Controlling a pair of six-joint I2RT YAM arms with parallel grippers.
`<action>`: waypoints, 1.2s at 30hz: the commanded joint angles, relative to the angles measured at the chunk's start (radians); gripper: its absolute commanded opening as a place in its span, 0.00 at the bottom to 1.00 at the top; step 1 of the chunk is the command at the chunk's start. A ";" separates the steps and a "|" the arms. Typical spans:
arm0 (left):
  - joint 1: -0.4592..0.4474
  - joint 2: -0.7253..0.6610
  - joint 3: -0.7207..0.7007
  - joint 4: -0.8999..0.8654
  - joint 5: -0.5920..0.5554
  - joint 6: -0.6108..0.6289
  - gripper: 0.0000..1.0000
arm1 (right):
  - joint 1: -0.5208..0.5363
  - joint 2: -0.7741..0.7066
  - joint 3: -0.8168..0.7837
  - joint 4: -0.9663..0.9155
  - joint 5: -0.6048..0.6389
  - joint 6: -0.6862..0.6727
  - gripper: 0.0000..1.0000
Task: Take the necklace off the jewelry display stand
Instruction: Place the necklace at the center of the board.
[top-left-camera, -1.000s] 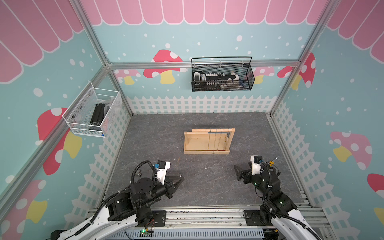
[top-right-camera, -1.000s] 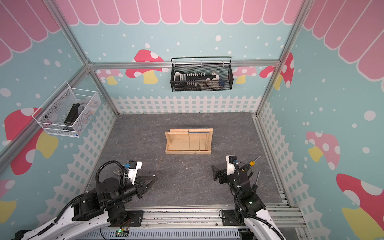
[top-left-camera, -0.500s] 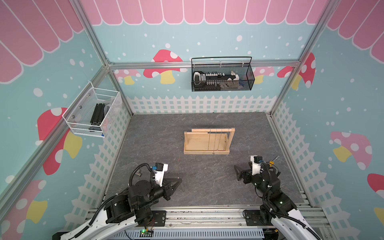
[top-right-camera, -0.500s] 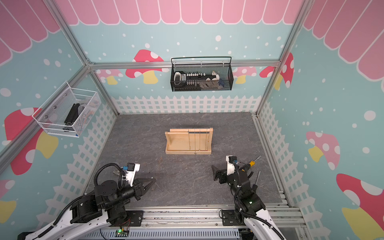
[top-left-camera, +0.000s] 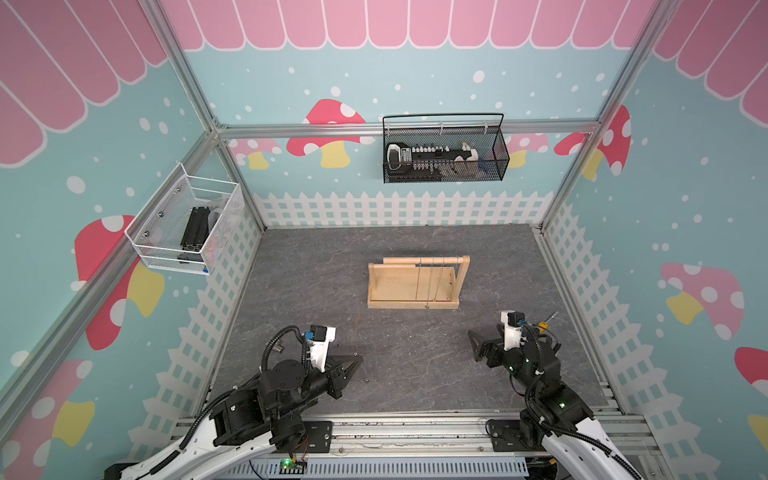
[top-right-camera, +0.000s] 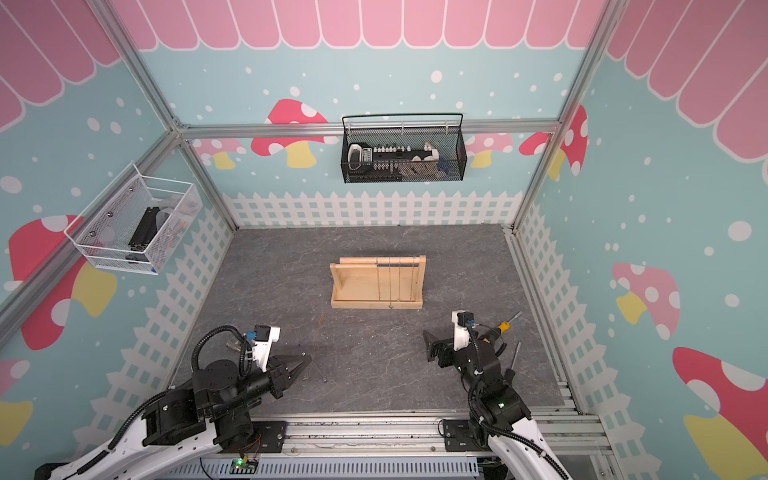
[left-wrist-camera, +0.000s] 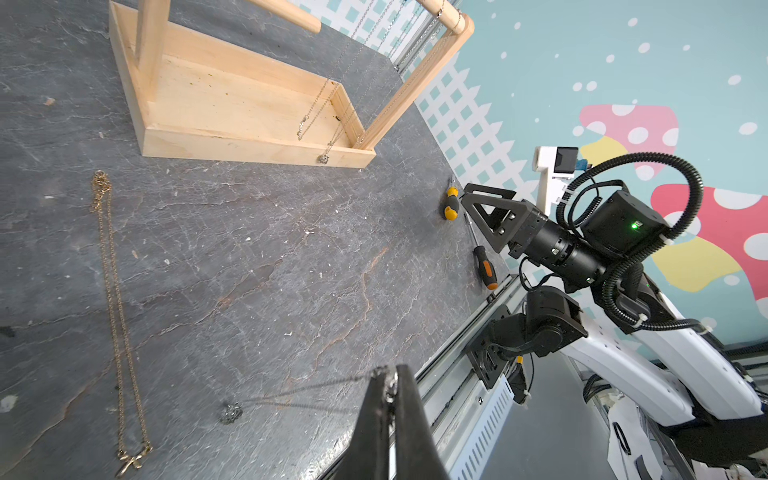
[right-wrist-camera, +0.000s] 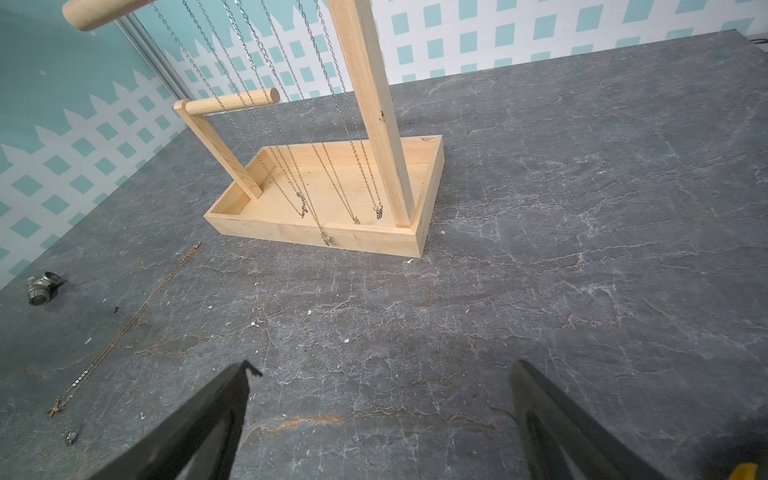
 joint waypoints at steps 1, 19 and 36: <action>-0.003 0.023 -0.013 0.015 -0.038 -0.007 0.02 | 0.009 0.001 -0.008 0.022 0.006 0.001 0.99; -0.002 0.372 0.011 0.180 -0.303 0.060 0.00 | 0.007 -0.019 -0.009 0.009 0.018 0.013 0.99; 0.019 0.681 -0.004 0.390 -0.441 0.141 0.00 | 0.008 -0.007 -0.009 0.018 0.011 0.015 0.99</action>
